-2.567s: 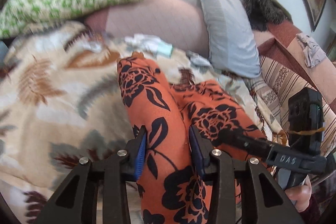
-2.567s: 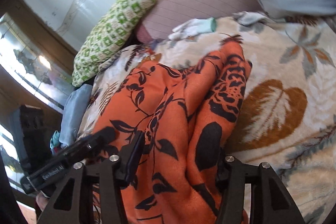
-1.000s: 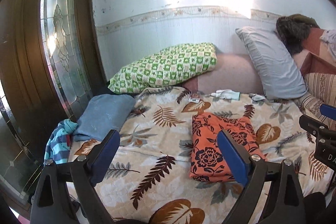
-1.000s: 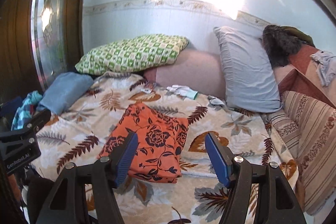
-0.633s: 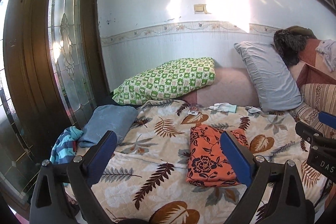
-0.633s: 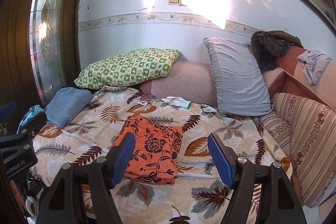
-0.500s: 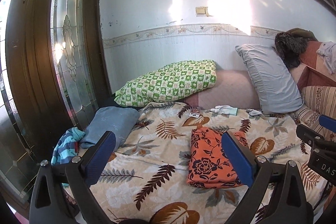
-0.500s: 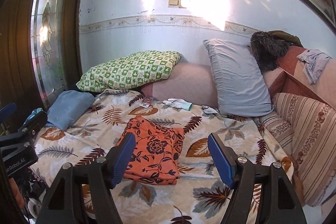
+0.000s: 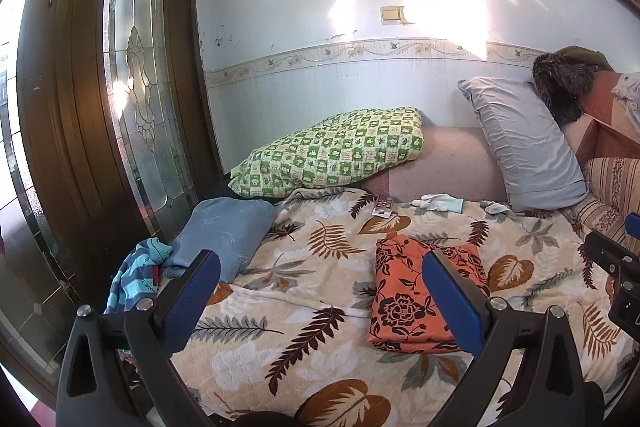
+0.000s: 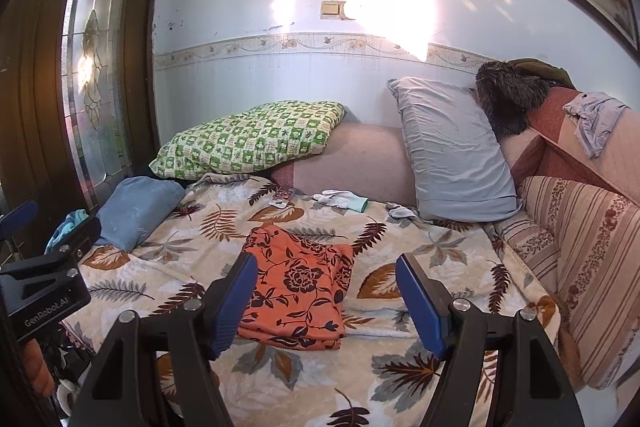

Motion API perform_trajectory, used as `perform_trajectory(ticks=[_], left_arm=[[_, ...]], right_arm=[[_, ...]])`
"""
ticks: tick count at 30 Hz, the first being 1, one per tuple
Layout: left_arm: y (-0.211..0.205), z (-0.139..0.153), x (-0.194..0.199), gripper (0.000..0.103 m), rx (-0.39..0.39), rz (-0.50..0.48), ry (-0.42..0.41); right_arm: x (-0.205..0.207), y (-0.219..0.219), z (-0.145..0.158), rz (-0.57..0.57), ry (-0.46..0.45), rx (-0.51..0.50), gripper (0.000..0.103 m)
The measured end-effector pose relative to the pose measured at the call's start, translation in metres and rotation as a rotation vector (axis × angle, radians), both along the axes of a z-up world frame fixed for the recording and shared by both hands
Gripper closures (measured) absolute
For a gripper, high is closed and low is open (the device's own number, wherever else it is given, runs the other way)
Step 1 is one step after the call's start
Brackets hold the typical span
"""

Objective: Fold small clothes

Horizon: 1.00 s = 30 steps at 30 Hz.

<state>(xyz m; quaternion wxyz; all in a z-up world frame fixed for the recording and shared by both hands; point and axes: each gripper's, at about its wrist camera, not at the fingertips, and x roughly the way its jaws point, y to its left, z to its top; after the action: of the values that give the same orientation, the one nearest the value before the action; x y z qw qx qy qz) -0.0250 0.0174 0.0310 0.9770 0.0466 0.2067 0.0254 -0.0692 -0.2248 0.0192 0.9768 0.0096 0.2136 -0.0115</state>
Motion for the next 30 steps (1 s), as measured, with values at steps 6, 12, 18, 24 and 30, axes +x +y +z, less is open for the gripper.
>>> perform_trajectory(ticks=[6,12,18,24,30], left_arm=[[0.002,0.0,0.003,0.002,0.006,0.024,-0.004],[0.001,-0.004,0.008,0.002,0.013,0.027,0.011],[0.004,-0.006,0.01,0.002,0.011,0.041,0.032],[0.005,0.0,0.005,0.002,0.008,0.044,0.016],[0.006,0.005,-0.002,0.002,0.002,0.028,0.011]], right_arm=[[0.004,0.001,-0.003,0.011,0.007,-0.005,0.028],[0.009,0.003,-0.005,0.021,0.011,-0.011,0.028],[0.01,0.004,-0.006,0.026,0.013,-0.012,0.028],[0.007,0.006,-0.004,0.03,0.002,-0.012,0.028],[0.0,0.009,0.0,0.034,-0.008,-0.012,0.028]])
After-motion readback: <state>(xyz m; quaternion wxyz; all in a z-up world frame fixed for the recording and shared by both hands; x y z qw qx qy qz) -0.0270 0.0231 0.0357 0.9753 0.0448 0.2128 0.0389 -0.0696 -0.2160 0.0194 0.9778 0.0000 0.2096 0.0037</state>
